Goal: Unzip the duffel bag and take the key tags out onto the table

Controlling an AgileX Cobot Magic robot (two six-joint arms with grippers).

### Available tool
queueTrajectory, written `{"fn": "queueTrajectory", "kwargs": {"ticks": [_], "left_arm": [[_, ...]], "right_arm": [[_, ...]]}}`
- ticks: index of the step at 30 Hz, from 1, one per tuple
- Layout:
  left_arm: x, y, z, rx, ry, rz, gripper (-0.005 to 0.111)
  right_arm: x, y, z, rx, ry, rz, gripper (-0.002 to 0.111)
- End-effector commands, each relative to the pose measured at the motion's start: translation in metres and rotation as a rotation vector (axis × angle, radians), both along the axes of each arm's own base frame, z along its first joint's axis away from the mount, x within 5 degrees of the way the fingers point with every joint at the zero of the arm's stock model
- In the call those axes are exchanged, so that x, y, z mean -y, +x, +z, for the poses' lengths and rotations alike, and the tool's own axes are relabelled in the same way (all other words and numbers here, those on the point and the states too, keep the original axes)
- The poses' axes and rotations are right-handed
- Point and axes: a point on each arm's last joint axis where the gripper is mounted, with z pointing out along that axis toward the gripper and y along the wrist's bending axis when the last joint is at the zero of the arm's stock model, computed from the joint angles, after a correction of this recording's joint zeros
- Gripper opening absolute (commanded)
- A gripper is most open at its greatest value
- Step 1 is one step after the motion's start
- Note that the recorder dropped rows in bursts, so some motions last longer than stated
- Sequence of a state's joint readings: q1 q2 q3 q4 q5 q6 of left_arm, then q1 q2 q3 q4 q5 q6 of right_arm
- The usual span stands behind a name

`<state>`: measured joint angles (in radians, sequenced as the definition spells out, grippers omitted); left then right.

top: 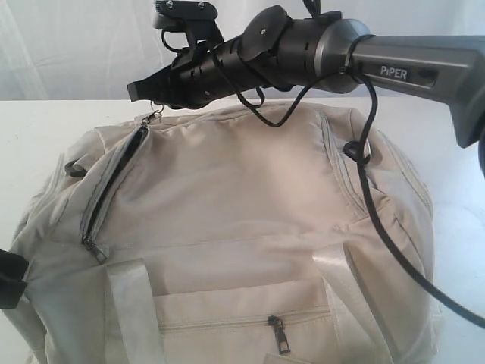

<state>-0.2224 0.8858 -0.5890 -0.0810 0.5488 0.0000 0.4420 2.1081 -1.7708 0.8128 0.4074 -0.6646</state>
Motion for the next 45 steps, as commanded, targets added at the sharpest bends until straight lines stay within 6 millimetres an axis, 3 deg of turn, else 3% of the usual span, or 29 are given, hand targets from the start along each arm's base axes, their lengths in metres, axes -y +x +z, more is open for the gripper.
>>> {"fn": "queueTrajectory", "kwargs": {"ticks": [1, 27, 32, 37, 43, 45], "left_arm": [[-0.003, -0.010, -0.007, -0.115, 0.041, -0.015, 0.000], [-0.003, -0.010, -0.007, -0.115, 0.040, -0.013, 0.000], [-0.003, -0.010, -0.007, -0.113, 0.039, -0.013, 0.000], [-0.003, -0.010, -0.007, -0.113, 0.039, -0.013, 0.000], [-0.002, -0.006, -0.005, -0.064, 0.030, -0.006, 0.000], [-0.002, -0.003, -0.003, -0.032, 0.029, -0.010, 0.005]], "right_arm": [[0.025, 0.018, 0.005, 0.074, -0.014, -0.093, 0.000], [0.065, 0.032, -0.006, 0.017, -0.086, -0.148, 0.000], [0.081, 0.036, -0.007, -0.031, -0.058, -0.208, 0.000], [0.090, 0.036, -0.013, -0.053, -0.146, -0.229, 0.000], [0.085, 0.031, -0.015, -0.145, -0.091, -0.213, 0.000], [0.082, 0.027, -0.009, -0.143, -0.082, -0.174, 0.000]]}}
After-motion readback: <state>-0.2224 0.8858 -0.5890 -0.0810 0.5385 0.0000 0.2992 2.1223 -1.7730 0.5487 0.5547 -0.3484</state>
